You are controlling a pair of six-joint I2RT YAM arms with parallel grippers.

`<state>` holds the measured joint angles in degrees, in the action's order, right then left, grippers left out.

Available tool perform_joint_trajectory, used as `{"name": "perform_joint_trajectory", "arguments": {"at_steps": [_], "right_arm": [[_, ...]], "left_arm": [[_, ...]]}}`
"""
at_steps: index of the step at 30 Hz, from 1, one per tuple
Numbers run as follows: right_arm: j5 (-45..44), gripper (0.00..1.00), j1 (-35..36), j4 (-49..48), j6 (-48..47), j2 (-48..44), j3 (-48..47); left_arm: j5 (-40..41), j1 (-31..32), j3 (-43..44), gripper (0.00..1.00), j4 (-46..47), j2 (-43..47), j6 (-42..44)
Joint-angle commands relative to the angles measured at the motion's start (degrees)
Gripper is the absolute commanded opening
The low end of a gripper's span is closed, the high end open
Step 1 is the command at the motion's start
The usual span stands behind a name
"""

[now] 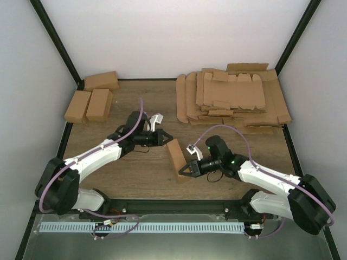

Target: Fold the paper box

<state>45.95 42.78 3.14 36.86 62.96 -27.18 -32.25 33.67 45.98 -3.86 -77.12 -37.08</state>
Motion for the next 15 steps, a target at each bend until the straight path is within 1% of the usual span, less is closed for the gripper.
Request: {"name": "perform_joint_trajectory", "arguments": {"at_steps": [1, 5, 8, 12, 15], "right_arm": [[6.5, 0.01, -2.7, -4.1, 0.4, 0.4, -0.8], [8.5, 0.01, -2.9, -2.7, -0.9, 0.1, -1.8], [7.9, 0.01, -2.9, -1.9, -1.5, 1.7, -0.4], [4.1, 0.01, -3.0, -0.9, -2.3, 7.0, 2.6], [2.2, 0.01, -3.1, -0.9, -2.3, 8.4, 3.3]], "left_arm": [[-2.5, -0.3, 1.4, 0.04, 4.5, -2.7, 2.0], [-1.7, -0.3, 1.3, 0.04, 5.8, -4.8, 3.1], [-1.0, -0.6, 0.6, 0.04, 6.9, -7.5, 4.0], [1.1, -0.6, -0.8, 0.04, 8.2, -11.7, 4.5], [1.4, -0.6, -1.5, 0.04, 9.5, -14.7, 4.6]]}}
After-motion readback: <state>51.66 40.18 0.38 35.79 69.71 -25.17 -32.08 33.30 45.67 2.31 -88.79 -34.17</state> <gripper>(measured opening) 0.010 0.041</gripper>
